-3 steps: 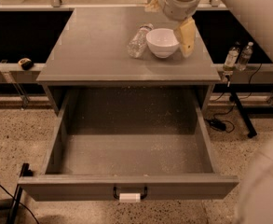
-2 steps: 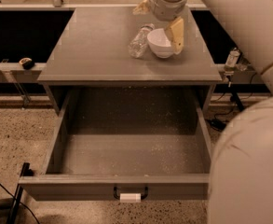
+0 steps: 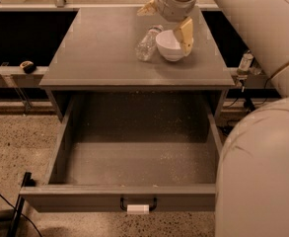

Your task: Place water bottle into top drawer

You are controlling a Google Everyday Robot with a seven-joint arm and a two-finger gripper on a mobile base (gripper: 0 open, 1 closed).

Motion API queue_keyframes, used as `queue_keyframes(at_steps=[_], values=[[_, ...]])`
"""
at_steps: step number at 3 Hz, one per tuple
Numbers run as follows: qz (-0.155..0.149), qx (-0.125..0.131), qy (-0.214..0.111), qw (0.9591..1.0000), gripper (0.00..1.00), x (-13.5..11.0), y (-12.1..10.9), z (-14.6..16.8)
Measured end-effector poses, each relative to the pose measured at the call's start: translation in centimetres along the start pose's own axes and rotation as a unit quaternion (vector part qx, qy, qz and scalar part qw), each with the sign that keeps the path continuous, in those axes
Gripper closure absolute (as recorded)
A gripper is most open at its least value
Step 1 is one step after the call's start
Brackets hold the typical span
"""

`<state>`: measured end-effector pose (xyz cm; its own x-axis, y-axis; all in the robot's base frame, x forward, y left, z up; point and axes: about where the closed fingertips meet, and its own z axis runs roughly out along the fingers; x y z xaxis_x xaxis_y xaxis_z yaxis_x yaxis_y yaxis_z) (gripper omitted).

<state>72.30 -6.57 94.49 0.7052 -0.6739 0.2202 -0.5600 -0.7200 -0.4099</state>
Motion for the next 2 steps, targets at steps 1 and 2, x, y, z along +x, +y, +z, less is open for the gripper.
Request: queue_keyframes(at_steps=[1,2], values=[[-0.051,0.036,-0.040,0.9972,0.00,-1.0,-2.8,1.7],[-0.122,0.067,-0.067,0.9880,0.00,-3.1,-6.4,4.1]])
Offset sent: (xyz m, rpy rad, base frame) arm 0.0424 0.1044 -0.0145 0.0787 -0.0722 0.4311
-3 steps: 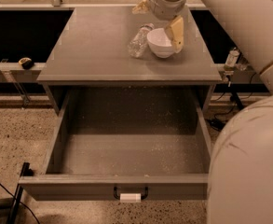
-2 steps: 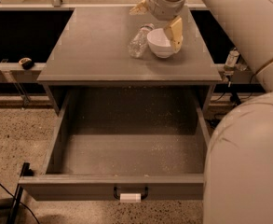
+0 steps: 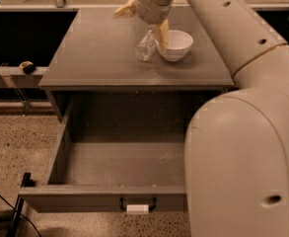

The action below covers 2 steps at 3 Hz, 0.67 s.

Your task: Place water bottle into top drawer

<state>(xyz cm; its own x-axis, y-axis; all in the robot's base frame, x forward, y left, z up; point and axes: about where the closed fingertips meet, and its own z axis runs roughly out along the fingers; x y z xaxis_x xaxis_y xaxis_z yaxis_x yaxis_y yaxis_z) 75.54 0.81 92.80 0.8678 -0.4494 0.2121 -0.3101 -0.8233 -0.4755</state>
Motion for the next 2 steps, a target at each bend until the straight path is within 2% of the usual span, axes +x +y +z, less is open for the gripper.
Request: queue_keyframes(at_steps=[2], values=[[-0.035,0.002,-0.027,0.9990,0.00,0.3,-0.8,3.9]])
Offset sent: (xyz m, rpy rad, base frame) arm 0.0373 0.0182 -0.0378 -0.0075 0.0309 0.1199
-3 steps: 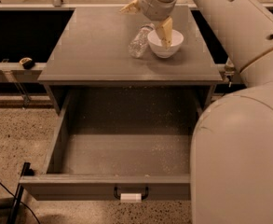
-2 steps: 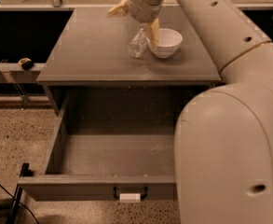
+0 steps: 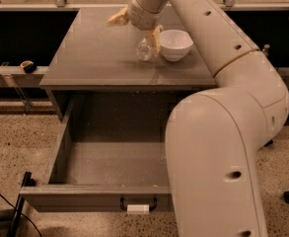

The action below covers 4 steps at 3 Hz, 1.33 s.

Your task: Place water bottle into top drawer

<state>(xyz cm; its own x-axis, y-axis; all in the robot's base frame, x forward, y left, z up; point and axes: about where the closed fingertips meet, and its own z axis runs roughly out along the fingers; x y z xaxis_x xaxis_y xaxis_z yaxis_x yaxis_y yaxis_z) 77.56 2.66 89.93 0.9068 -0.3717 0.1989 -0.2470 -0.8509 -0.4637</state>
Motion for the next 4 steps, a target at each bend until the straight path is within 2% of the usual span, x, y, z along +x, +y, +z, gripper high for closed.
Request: queue_keyframes(at_steps=[2,4], values=[[-0.022,-0.012,0.003,0.9997,0.00,1.6,0.1,2.7],[-0.017,-0.037,0.037,0.9985,0.00,4.0,0.9,4.3]])
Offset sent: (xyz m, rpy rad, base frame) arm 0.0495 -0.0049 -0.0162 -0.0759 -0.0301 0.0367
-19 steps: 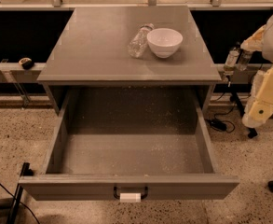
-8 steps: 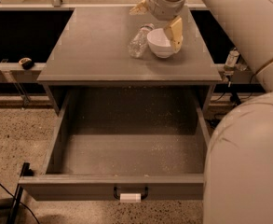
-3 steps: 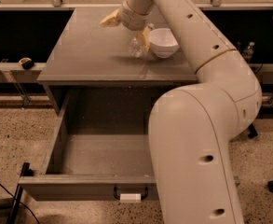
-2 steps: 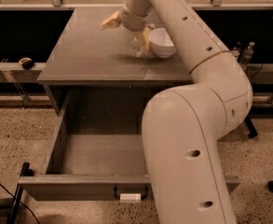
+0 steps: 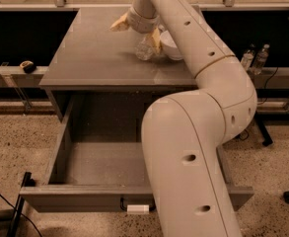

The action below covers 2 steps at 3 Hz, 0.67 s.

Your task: Place water bottle into top drawer

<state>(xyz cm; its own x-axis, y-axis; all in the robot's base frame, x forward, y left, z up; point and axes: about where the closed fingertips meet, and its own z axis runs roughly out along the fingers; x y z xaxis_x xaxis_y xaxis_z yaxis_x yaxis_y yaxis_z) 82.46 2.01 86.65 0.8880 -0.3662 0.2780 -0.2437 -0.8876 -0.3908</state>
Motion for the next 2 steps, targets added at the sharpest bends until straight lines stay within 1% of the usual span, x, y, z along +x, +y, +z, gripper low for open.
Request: queue_keyframes(at_steps=[1,2], values=[[0.016,-0.013,0.010,0.9997,0.14,0.68,0.37,0.57],[0.034,-0.033,0.009,0.9988,0.38,0.85,1.32,1.40]])
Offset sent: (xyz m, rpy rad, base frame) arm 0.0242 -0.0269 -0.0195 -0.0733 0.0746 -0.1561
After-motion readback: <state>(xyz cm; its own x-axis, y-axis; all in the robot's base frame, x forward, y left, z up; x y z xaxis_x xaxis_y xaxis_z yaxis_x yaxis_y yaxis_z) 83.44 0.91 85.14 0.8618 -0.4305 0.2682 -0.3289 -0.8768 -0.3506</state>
